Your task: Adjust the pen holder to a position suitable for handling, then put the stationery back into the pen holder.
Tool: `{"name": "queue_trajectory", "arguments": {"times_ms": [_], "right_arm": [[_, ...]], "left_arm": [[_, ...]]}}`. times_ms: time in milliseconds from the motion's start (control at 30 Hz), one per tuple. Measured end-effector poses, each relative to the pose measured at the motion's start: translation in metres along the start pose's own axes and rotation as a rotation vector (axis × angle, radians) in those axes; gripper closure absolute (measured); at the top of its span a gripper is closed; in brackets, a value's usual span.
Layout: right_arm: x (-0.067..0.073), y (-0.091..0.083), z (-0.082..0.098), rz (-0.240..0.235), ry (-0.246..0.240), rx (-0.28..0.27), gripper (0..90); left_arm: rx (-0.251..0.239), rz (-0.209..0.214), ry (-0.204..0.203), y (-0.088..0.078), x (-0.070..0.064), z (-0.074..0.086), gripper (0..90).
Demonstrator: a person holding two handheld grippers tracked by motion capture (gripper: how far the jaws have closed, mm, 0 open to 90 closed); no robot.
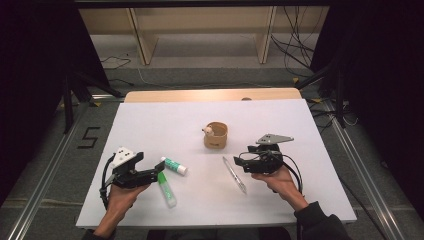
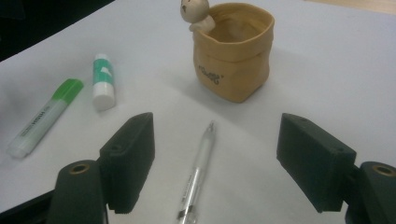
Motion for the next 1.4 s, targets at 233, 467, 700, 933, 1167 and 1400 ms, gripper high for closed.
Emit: {"name": "queue_trajectory", "arguments": {"times_ms": [233,467,700,933,1167,1400], "right_arm": [[0.01,0.002,0.001,-0.015,-0.02,0.011,26.8],[0.018,0.0,0.003,-0.036,-0.031,0.014,25.2],[0.025,-0.003,0.005,-0.054,-0.036,0.017,23.9],[0.031,-0.007,0.01,-0.062,-0.041,0.028,22.7],[0.032,-0.013,0.013,-0.065,-0.036,0.022,22.2],[0.034,-0.018,0.017,-0.075,-0.033,0.023,22.0]], "left_arm": [[0.046,-0.026,-0.011,0.002,0.003,0.005,13.0],[0.076,-0.038,0.007,0.005,0.003,0.006,13.0],[0.111,-0.038,0.05,0.01,0.002,0.007,13.0],[0.161,-0.053,0.098,0.017,0.006,0.002,13.0],[0.229,-0.044,0.157,0.026,0.005,-0.003,13.0],[0.298,-0.027,0.253,0.038,-0.001,-0.01,13.4]]}}
Point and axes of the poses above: each handheld gripper's, and its own axes: y roughly forward along the jaws, z roughly out of its underside, x roughly to its left, the point moved 6 cm from there along y, roughly forward along the jaws, and after that the axes turned 14 degrees about -y, right-handed, at the moved point
